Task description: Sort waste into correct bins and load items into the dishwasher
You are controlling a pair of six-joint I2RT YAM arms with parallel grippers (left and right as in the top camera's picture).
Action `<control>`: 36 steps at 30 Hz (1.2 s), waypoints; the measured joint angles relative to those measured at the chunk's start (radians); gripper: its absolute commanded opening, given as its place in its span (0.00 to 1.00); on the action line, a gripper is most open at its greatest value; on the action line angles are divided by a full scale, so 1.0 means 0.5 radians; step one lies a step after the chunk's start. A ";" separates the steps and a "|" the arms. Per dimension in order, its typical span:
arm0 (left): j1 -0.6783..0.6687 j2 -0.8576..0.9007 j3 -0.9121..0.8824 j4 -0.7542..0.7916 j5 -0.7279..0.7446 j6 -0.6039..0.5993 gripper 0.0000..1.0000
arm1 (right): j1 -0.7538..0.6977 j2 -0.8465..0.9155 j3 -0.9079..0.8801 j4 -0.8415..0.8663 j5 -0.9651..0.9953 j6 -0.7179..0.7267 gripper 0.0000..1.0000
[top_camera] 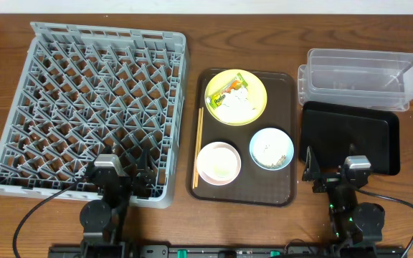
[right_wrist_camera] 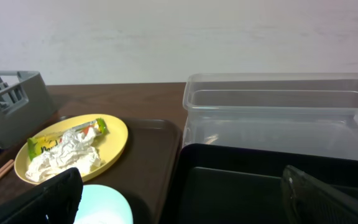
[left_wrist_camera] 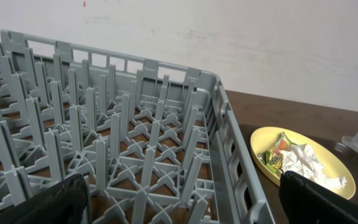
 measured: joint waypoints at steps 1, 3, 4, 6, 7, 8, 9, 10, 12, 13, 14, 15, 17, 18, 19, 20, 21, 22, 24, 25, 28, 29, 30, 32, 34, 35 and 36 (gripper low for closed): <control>0.000 0.000 0.000 0.000 0.000 0.000 0.98 | 0.000 0.000 0.000 0.000 0.001 0.000 0.99; 0.000 0.000 0.000 0.000 0.000 0.000 0.98 | 0.000 0.000 0.000 0.000 0.000 0.000 0.99; 0.000 0.000 0.000 0.000 0.000 0.000 0.98 | 0.000 0.000 0.000 0.000 0.000 0.000 0.99; 0.000 0.000 0.000 0.000 0.000 0.000 0.98 | 0.000 0.000 0.000 0.001 0.001 0.000 0.99; 0.000 0.000 0.000 0.000 0.000 0.000 0.98 | 0.000 0.000 0.000 0.000 0.000 0.000 0.99; 0.000 0.000 0.000 0.000 0.000 0.000 0.98 | 0.000 0.000 0.000 0.000 0.000 0.000 0.99; 0.000 0.000 0.000 0.000 0.000 0.000 0.98 | 0.000 0.000 0.000 0.000 0.001 0.000 0.99; 0.000 0.000 0.000 0.000 0.000 0.000 0.98 | 0.000 0.000 0.000 0.000 0.000 0.000 0.99; 0.000 0.000 0.000 0.000 0.000 0.000 0.98 | 0.000 0.000 -0.001 0.000 0.000 0.000 0.99; 0.000 0.000 0.000 0.000 0.000 0.000 0.98 | 0.000 0.000 0.000 0.000 0.000 0.000 0.99; 0.000 0.000 0.000 0.000 0.000 0.000 0.98 | 0.000 0.000 -0.001 0.000 0.001 0.000 0.99; 0.000 0.000 0.000 0.000 0.000 0.000 0.98 | 0.000 0.000 -0.001 0.000 0.001 0.000 0.99; 0.000 0.000 0.000 0.000 0.000 0.000 0.98 | 0.000 0.000 0.000 0.000 0.000 0.000 0.99; 0.000 0.000 0.000 0.000 0.000 0.000 0.98 | 0.000 0.000 0.000 0.000 0.001 0.000 0.99; 0.000 0.000 0.000 0.000 0.000 0.000 0.98 | 0.000 0.000 -0.001 0.000 0.000 0.000 0.99; 0.000 0.000 0.000 0.000 0.000 0.000 0.98 | 0.000 0.000 -0.001 0.000 0.000 0.000 0.99; 0.000 0.000 0.000 0.000 0.000 0.000 0.98 | 0.000 0.000 -0.001 0.001 0.000 0.000 0.99; 0.000 0.000 0.000 0.000 0.000 0.000 0.98 | 0.000 0.000 -0.001 0.000 0.000 0.000 0.99; 0.000 0.000 0.000 0.000 0.000 0.000 0.98 | 0.000 0.000 -0.001 0.000 0.000 0.000 0.99; 0.000 0.000 0.000 0.000 0.000 0.000 0.98 | 0.000 0.000 0.000 0.000 0.001 0.000 0.99; 0.000 0.000 0.000 0.000 0.000 0.000 0.98 | 0.000 0.000 -0.001 0.000 0.000 0.000 0.99; 0.000 0.000 0.000 0.000 0.000 0.000 0.98 | 0.000 0.000 0.000 0.002 0.000 0.001 0.99; 0.000 0.000 0.000 0.000 0.000 0.000 0.98 | 0.000 0.000 0.000 0.004 -0.001 0.002 0.99; 0.000 0.000 0.000 -0.001 0.000 -0.009 0.98 | 0.000 0.000 0.000 0.005 -0.002 0.050 0.99; 0.000 0.001 0.011 -0.027 0.000 -0.025 0.98 | 0.000 0.000 0.000 0.004 -0.011 0.103 0.99; 0.000 0.001 0.028 -0.064 0.001 -0.036 0.98 | 0.000 0.000 0.000 0.002 -0.018 0.124 0.99; 0.000 0.002 0.054 -0.124 0.002 -0.050 0.98 | 0.000 0.000 0.000 -0.004 -0.022 0.140 0.99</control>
